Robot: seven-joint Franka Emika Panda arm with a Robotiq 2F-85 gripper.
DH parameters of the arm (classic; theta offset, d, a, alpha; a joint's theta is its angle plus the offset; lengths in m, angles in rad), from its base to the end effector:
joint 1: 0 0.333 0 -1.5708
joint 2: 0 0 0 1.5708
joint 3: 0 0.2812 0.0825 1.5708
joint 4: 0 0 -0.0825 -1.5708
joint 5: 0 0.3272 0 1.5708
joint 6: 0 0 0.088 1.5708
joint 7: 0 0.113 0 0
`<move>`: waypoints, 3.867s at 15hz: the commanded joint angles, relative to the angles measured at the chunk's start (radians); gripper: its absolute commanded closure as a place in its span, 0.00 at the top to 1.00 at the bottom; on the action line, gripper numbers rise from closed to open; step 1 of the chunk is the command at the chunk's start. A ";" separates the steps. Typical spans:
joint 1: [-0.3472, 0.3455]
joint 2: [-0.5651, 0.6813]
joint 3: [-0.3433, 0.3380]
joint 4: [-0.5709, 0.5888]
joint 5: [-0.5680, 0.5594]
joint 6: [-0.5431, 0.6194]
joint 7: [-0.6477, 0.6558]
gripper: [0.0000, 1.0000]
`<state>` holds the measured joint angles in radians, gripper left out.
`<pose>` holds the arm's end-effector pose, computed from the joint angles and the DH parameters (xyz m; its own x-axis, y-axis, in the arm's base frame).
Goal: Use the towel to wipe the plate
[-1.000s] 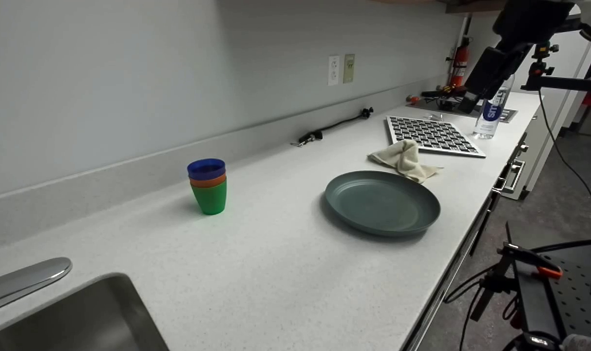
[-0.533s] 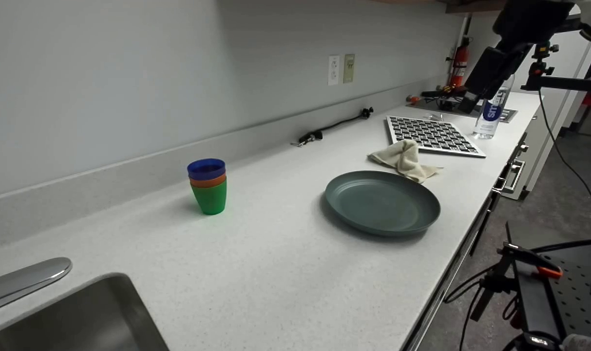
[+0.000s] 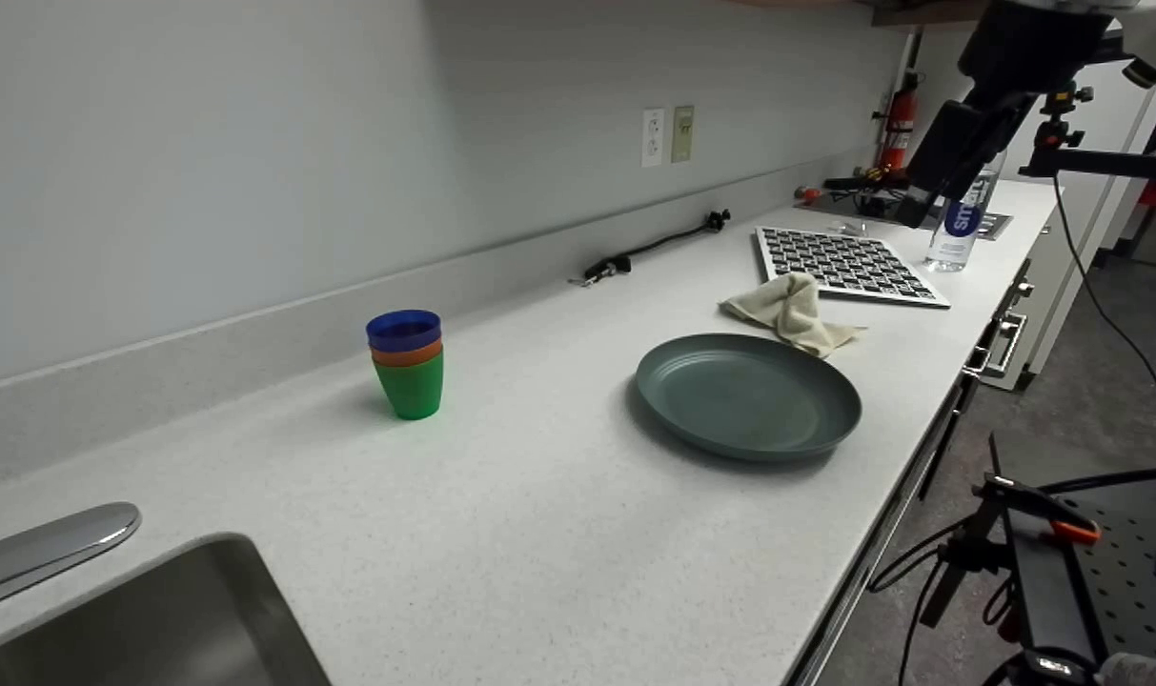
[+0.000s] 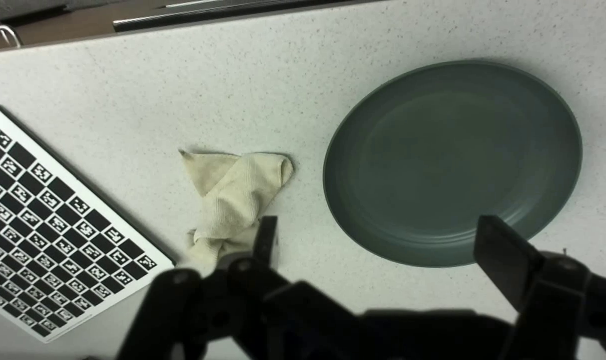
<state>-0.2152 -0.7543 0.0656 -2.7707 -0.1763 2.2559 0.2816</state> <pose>0.3065 -0.0526 0.4392 0.9113 -0.3112 0.2696 -0.3552 -0.9254 0.1325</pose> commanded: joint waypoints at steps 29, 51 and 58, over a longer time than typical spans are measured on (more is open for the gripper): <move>-0.171 0.581 -0.208 0.216 -0.158 0.338 -0.019 1.00; -0.042 1.009 -0.340 0.375 -0.058 0.653 -0.127 0.44; 0.004 0.944 -0.362 0.369 -0.105 0.653 -0.138 0.00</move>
<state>-0.2635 0.2306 -0.2613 -2.4006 -0.2677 2.8893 0.1609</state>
